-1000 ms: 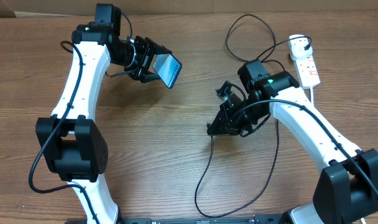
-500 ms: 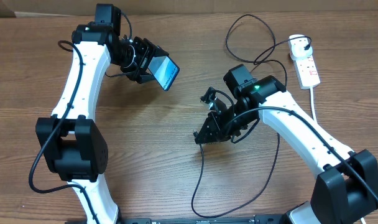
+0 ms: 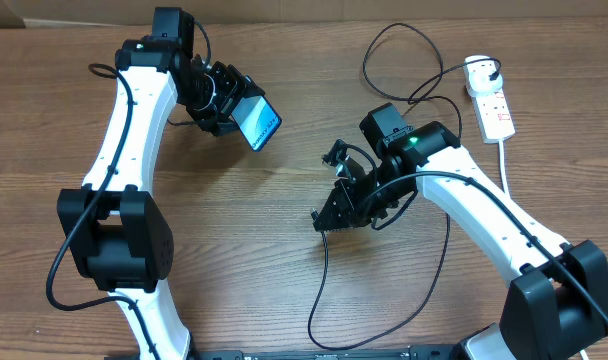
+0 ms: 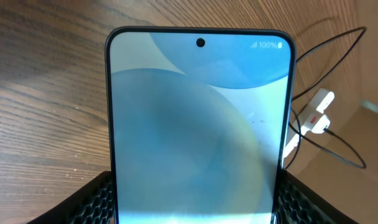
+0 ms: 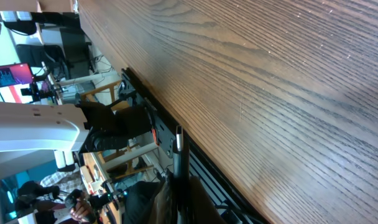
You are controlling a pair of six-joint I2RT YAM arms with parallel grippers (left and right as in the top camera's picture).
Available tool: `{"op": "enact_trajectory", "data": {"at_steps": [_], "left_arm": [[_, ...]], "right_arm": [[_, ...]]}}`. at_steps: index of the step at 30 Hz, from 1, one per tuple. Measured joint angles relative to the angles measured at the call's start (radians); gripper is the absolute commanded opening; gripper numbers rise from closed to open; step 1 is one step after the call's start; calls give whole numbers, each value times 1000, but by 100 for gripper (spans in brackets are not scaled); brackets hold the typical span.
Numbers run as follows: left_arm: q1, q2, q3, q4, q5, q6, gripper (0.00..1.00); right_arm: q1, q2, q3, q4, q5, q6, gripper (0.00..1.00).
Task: Plug charger to phone and switch on socket
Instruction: 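Lift the USB-C plug with the right gripper and raise it upward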
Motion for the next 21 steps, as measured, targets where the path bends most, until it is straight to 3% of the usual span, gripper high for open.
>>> {"op": "enact_trajectory", "data": {"at_steps": [21], "left_arm": [[-99, 0, 0, -32, -177, 83, 50]], "right_arm": [[0, 0, 0, 139, 174, 57, 4]]}}
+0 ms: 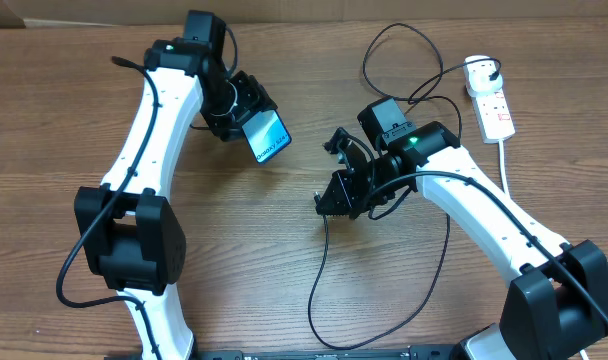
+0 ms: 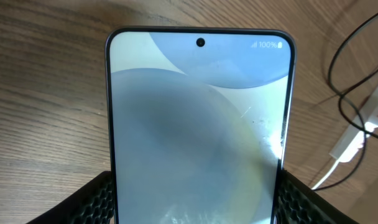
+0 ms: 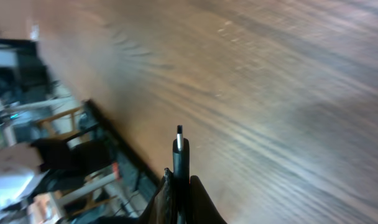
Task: Plug charger to phone and switch on socket
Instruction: 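Lift the USB-C plug with the right gripper and raise it upward, then move the plug toward the phone's bottom edge held by the left gripper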
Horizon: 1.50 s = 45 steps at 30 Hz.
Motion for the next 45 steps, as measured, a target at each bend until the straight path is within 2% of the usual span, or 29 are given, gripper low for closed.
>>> {"op": "enact_trajectory", "data": {"at_steps": [11, 22, 33, 42, 45], "left_arm": [[-14, 0, 0, -10, -100, 26, 50], [-44, 0, 0, -29, -122, 30, 50], [-74, 0, 0, -34, -173, 48, 50], [-93, 0, 0, -35, -190, 48, 50], [-100, 0, 0, -38, -197, 48, 50]], "right_arm": [[1, 2, -22, 88, 419, 220, 4], [1, 152, -30, 197, 483, 305, 4], [1, 159, -34, 253, 626, 409, 5], [1, 174, -39, 289, 675, 432, 5], [1, 174, -61, 333, 684, 437, 10]]}}
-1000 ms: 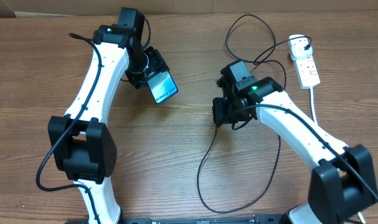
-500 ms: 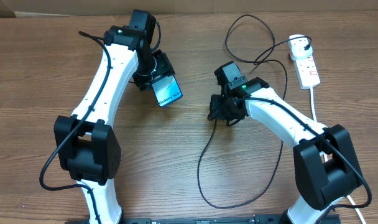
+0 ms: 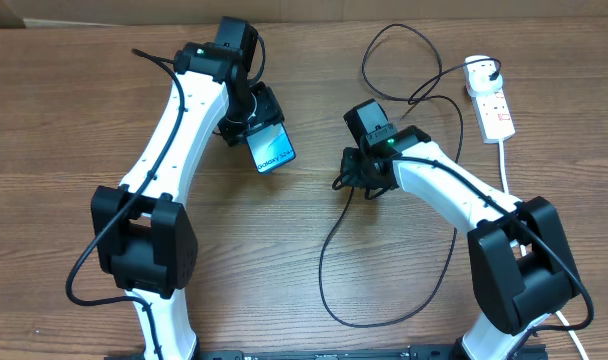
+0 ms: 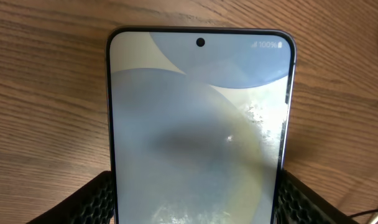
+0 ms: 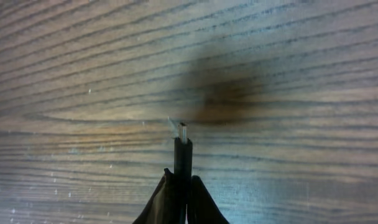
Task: Plug charger to phone and switch on socket
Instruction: 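Move the plug toward the phone's bottom edge held by the left gripper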
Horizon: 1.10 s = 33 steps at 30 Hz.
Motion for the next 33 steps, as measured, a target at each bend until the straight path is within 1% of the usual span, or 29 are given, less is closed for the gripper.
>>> {"op": "enact_trajectory", "data": {"at_steps": [7, 9, 12, 15, 18, 20, 22, 24, 27, 33], "left_arm": [[-6, 0, 0, -5, -8, 0, 50], [-6, 0, 0, -8, -12, 0, 50], [-6, 0, 0, -13, -20, 0, 51], [-13, 0, 0, -12, -26, 0, 50], [-20, 0, 0, -14, -27, 0, 50], [-24, 0, 0, -17, -27, 0, 50], [-26, 0, 0, -16, -27, 0, 50], [-26, 0, 0, -16, -29, 0, 50], [-26, 0, 0, -16, -33, 0, 50], [-26, 0, 0, -15, -37, 0, 50]], "right_arm": [[0, 8, -78, 64, 7, 20, 12], [0, 13, -88, 73, 7, 26, 15], [0, 18, -92, 74, 6, 28, 47], [0, 18, -92, 79, 10, 34, 62], [0, 18, -92, 80, 10, 37, 70], [0, 18, -92, 75, 11, 35, 80], [0, 18, -92, 59, 11, 35, 89], [-1, 18, -83, 24, 13, 35, 100], [-5, 18, -50, -58, 14, 36, 100], [-21, 18, 83, -185, 14, 33, 100]]}}
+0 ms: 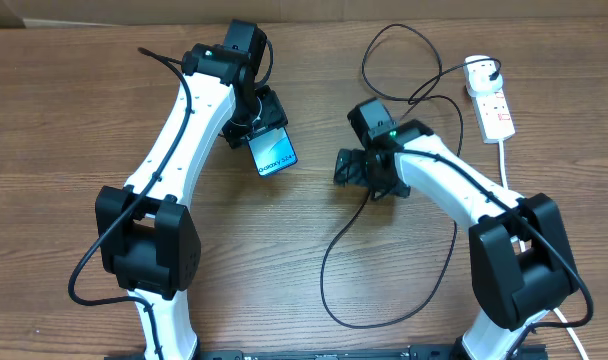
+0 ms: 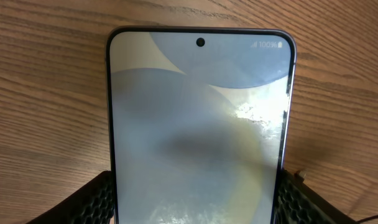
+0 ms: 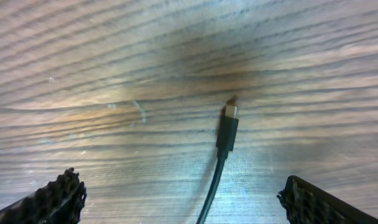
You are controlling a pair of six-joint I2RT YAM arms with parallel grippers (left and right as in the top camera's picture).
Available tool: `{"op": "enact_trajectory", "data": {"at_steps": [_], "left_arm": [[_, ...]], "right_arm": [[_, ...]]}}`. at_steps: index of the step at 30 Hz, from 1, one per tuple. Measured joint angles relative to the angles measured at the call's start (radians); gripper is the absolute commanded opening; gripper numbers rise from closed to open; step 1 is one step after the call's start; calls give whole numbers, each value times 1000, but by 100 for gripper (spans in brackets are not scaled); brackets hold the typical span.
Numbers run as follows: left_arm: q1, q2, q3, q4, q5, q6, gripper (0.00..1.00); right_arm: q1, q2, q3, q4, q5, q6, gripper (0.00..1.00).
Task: Plug charger to phone and switch on socket
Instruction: 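Move the plug toward the phone's bottom edge held by the left gripper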
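Observation:
My left gripper (image 2: 195, 214) is shut on the phone (image 2: 200, 124) by its lower edges. The screen is lit, faces up and reads 100%. In the overhead view the phone (image 1: 272, 152) is held over the table left of centre. My right gripper (image 3: 186, 202) is open above the charger plug (image 3: 229, 129), which lies loose on the wood, tip pointing away, between the spread fingers (image 3: 58, 196). The right gripper (image 1: 352, 168) sits about a hand's width right of the phone. The black cable (image 1: 329, 250) loops back to the white socket strip (image 1: 494, 108).
A white adapter (image 1: 481, 70) is plugged into the far end of the socket strip at the back right. Cable loops (image 1: 404, 60) lie between the strip and my right arm, and another loop (image 1: 384, 320) curves along the near side.
My right gripper has opened and let go of the charger plug, which now lies on the table under it. The left gripper still holds the phone in nearly the same place.
At first my left gripper held the phone at the far left and my right held the plug near the middle, tilted. The phone then came right towards the centre. The right gripper pointed the plug down at the wood, and now the plug lies free.

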Motion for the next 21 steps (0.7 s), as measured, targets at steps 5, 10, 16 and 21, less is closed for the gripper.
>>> {"op": "enact_trajectory", "data": {"at_steps": [5, 10, 16, 21], "left_arm": [[0, 0, 0, 18, 0, 0, 51], [0, 0, 0, 41, -11, 0, 50], [0, 0, 0, 47, -50, 0, 51], [0, 0, 0, 52, -55, -5, 52]], "right_arm": [[-3, 1, 132, -118, -51, -4, 100], [-39, 1, 206, -129, -258, -62, 100], [-148, 1, 206, -163, -520, -157, 100], [-220, 1, 206, -165, -708, -250, 100]]}}
